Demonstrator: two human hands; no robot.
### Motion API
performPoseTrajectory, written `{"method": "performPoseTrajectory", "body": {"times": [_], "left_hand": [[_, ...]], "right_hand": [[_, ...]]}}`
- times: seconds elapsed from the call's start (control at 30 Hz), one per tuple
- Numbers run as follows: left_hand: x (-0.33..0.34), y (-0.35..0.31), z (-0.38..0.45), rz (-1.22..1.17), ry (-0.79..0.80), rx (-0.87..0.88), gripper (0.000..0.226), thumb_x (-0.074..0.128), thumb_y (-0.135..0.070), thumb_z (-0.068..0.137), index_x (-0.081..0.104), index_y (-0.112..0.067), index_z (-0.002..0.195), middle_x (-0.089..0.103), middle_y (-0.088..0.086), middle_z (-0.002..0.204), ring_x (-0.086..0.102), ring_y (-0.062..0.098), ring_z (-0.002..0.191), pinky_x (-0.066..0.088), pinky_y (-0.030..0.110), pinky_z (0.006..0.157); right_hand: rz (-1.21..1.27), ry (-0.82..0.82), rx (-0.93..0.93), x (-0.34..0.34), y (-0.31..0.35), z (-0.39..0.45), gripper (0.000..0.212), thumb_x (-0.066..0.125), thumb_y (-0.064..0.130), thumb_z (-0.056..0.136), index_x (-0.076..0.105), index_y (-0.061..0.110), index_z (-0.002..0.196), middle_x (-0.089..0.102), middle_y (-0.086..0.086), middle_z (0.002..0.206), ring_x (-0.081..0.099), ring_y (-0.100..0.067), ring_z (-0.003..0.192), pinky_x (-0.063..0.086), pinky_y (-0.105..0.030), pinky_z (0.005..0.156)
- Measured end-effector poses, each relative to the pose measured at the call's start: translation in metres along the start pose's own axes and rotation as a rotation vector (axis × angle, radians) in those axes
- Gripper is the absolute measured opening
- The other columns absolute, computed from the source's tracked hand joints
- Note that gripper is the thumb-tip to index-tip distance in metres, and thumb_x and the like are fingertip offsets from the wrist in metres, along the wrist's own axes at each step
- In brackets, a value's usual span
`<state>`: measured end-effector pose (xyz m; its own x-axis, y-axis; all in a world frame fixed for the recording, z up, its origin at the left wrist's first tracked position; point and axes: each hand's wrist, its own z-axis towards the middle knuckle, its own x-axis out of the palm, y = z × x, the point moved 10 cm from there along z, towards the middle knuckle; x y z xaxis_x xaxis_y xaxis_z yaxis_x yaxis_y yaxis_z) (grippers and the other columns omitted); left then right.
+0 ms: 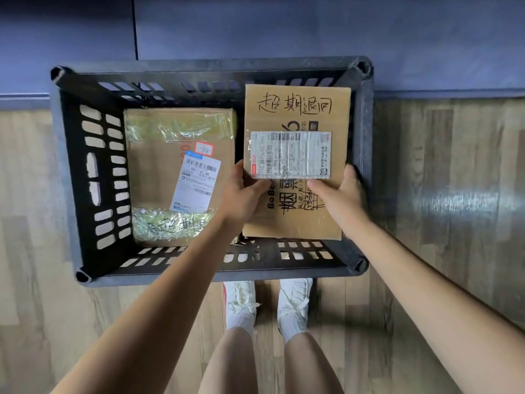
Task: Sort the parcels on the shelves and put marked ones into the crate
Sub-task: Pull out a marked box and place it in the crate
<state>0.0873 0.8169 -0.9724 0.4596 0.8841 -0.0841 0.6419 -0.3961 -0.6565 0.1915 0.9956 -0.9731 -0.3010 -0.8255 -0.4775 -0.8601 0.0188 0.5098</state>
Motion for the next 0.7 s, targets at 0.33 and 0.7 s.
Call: {"method": "performPoseTrajectory", "body": {"times": [0.33, 0.7], "left_hand": [[-0.004, 0.010, 0.010, -0.003, -0.012, 0.021, 0.037, 0.062, 0.003, 0.082, 0.045, -0.018, 0.107, 0.055, -0.009, 0.082, 0.056, 0.005, 0.075, 0.051, 0.020, 0.071], [-0.016, 0.011, 0.013, 0.044, -0.038, 0.043, 0.036, 0.068, -0.004, 0.080, 0.045, -0.030, 0.086, 0.055, -0.013, 0.084, 0.059, 0.008, 0.079, 0.053, 0.025, 0.074]], "right_hand": [[0.006, 0.018, 0.062, 0.016, -0.014, 0.007, 0.075, 0.066, 0.028, 0.081, 0.026, 0.014, 0.142, 0.049, -0.003, 0.135, 0.048, -0.022, 0.121, 0.043, -0.035, 0.093], [-0.012, 0.005, 0.032, 0.022, -0.008, 0.006, 0.079, 0.069, 0.031, 0.079, 0.026, 0.014, 0.143, 0.045, -0.004, 0.140, 0.041, -0.023, 0.129, 0.036, -0.046, 0.106]]}}
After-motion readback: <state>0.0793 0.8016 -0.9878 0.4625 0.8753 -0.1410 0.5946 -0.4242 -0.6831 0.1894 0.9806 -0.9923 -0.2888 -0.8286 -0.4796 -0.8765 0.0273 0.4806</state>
